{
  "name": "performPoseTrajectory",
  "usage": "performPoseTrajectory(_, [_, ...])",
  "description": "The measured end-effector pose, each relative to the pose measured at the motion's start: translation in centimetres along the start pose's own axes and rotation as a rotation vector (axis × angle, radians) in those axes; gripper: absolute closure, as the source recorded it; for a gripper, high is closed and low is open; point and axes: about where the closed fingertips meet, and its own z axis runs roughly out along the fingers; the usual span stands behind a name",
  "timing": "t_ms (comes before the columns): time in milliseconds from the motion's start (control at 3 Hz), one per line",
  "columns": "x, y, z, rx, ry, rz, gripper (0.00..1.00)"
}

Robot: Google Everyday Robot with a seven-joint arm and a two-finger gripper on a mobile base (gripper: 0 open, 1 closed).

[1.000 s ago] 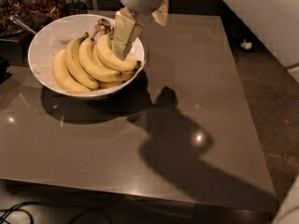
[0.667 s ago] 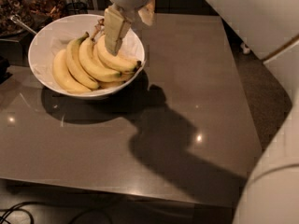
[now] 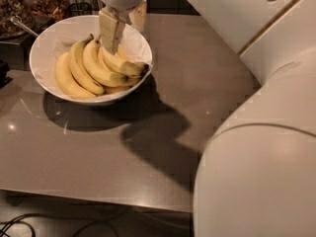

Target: Pick banana from white bowl

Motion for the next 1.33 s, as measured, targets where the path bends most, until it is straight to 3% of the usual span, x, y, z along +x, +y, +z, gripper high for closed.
performPoseTrajectory(667, [-1.7,-0.2,2.7,-0.035,0.031,-0.015,0.38])
performPoseTrajectory(1333, [-1.5,-0.4,5.1,-0.084,0.072,0.001,0.39])
